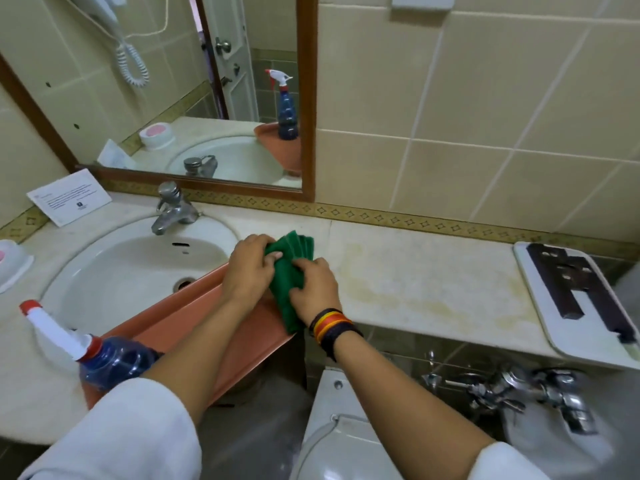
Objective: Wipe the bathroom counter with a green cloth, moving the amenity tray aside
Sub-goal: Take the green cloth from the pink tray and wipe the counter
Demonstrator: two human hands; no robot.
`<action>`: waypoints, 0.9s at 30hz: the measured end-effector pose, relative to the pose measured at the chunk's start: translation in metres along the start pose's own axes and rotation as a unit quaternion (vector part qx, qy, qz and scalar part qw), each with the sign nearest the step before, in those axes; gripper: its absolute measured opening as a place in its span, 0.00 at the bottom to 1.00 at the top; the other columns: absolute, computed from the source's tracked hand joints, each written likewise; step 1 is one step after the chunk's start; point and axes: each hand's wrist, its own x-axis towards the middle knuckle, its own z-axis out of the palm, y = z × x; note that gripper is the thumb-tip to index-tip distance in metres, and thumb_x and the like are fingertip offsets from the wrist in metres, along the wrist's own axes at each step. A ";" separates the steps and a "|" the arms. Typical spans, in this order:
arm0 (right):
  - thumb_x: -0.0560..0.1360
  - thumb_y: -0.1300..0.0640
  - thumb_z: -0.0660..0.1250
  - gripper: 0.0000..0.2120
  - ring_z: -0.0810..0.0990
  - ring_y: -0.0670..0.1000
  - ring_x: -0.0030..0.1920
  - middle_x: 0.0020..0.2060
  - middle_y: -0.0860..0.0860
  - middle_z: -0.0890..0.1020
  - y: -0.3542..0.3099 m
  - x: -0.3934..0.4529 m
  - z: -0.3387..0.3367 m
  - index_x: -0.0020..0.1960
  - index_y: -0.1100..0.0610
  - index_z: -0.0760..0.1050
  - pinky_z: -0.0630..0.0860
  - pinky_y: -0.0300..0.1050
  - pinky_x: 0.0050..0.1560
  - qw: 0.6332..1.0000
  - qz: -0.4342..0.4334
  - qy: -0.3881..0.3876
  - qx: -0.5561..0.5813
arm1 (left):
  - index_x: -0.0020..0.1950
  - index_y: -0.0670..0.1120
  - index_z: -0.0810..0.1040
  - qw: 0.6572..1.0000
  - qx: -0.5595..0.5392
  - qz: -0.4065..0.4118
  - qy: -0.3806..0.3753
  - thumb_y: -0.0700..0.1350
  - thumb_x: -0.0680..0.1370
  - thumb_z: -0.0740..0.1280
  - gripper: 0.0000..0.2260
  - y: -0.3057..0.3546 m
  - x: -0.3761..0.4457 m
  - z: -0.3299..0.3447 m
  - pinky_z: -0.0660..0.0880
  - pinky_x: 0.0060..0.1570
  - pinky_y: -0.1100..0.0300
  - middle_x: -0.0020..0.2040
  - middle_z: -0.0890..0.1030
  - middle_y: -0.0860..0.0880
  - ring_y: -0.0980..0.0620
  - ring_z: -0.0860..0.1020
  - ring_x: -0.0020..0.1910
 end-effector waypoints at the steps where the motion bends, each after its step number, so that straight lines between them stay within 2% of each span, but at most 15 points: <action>1: 0.72 0.65 0.67 0.28 0.77 0.60 0.59 0.60 0.57 0.75 0.006 -0.002 -0.020 0.72 0.54 0.74 0.75 0.51 0.64 0.999 0.005 0.032 0.009 | 0.60 0.43 0.82 1.000 -0.023 0.018 -0.002 0.44 0.81 0.69 0.09 0.017 0.008 0.002 0.74 0.57 0.52 0.56 0.83 0.44 0.45 0.79 0.56; 6: 0.71 0.65 0.68 0.28 0.78 0.57 0.58 0.58 0.55 0.76 0.069 -0.030 -0.116 0.71 0.54 0.75 0.74 0.47 0.63 0.988 0.050 0.147 -0.007 | 0.58 0.44 0.84 0.980 -0.134 0.124 -0.078 0.43 0.79 0.71 0.08 0.125 0.023 0.049 0.76 0.56 0.52 0.54 0.84 0.46 0.46 0.80 0.54; 11: 0.71 0.64 0.70 0.28 0.78 0.55 0.57 0.57 0.53 0.75 0.149 -0.060 -0.154 0.71 0.54 0.75 0.73 0.44 0.61 0.978 0.113 0.174 -0.026 | 0.59 0.45 0.83 0.961 -0.151 0.155 -0.172 0.46 0.80 0.71 0.09 0.186 0.008 0.124 0.79 0.57 0.50 0.53 0.84 0.47 0.48 0.80 0.53; 14: 0.73 0.63 0.70 0.27 0.77 0.57 0.60 0.59 0.55 0.74 0.189 -0.058 -0.144 0.72 0.55 0.75 0.73 0.46 0.64 0.981 0.140 0.131 -0.043 | 0.60 0.46 0.83 0.963 -0.105 0.159 -0.189 0.47 0.81 0.71 0.10 0.186 -0.001 0.159 0.78 0.56 0.53 0.54 0.83 0.49 0.48 0.80 0.54; 16: 0.76 0.58 0.69 0.25 0.73 0.58 0.66 0.65 0.56 0.73 0.207 -0.049 -0.129 0.72 0.55 0.73 0.70 0.50 0.69 0.981 0.139 0.098 -0.091 | 0.64 0.47 0.83 0.970 -0.051 0.164 -0.172 0.46 0.83 0.68 0.11 0.177 -0.008 0.176 0.76 0.60 0.55 0.58 0.83 0.48 0.48 0.79 0.58; 17: 0.78 0.53 0.66 0.24 0.69 0.59 0.71 0.70 0.56 0.70 0.212 -0.043 -0.120 0.74 0.55 0.71 0.67 0.52 0.73 0.981 0.113 0.088 -0.131 | 0.66 0.46 0.82 0.973 -0.027 0.168 -0.158 0.45 0.83 0.66 0.12 0.170 -0.012 0.181 0.75 0.63 0.54 0.60 0.83 0.48 0.48 0.77 0.61; 19: 0.83 0.47 0.55 0.27 0.55 0.57 0.80 0.80 0.55 0.59 0.222 -0.030 -0.100 0.80 0.56 0.61 0.53 0.57 0.79 0.978 0.040 0.054 -0.195 | 0.70 0.44 0.79 0.974 0.010 0.186 -0.126 0.43 0.85 0.63 0.15 0.157 -0.019 0.185 0.72 0.69 0.53 0.66 0.82 0.46 0.46 0.77 0.65; 21: 0.84 0.46 0.45 0.29 0.46 0.53 0.82 0.83 0.53 0.51 0.231 -0.016 -0.085 0.83 0.56 0.51 0.45 0.58 0.80 0.970 -0.006 0.027 -0.242 | 0.74 0.41 0.76 0.974 0.040 0.198 -0.102 0.41 0.85 0.61 0.17 0.144 -0.022 0.188 0.69 0.74 0.51 0.71 0.79 0.43 0.44 0.76 0.70; 25: 0.84 0.46 0.42 0.30 0.50 0.52 0.82 0.82 0.52 0.54 0.242 -0.002 -0.080 0.83 0.57 0.52 0.46 0.57 0.80 0.966 -0.009 0.034 -0.257 | 0.79 0.40 0.69 0.972 0.067 0.200 -0.101 0.41 0.87 0.57 0.20 0.136 -0.024 0.198 0.58 0.82 0.50 0.79 0.71 0.42 0.44 0.67 0.80; 27: 0.84 0.46 0.42 0.30 0.50 0.52 0.82 0.82 0.52 0.54 0.255 -0.017 -0.086 0.83 0.56 0.51 0.47 0.56 0.80 0.966 0.027 0.052 -0.251 | 0.82 0.41 0.65 0.970 0.063 0.203 -0.116 0.44 0.88 0.55 0.22 0.146 -0.025 0.208 0.53 0.83 0.52 0.81 0.66 0.43 0.46 0.62 0.82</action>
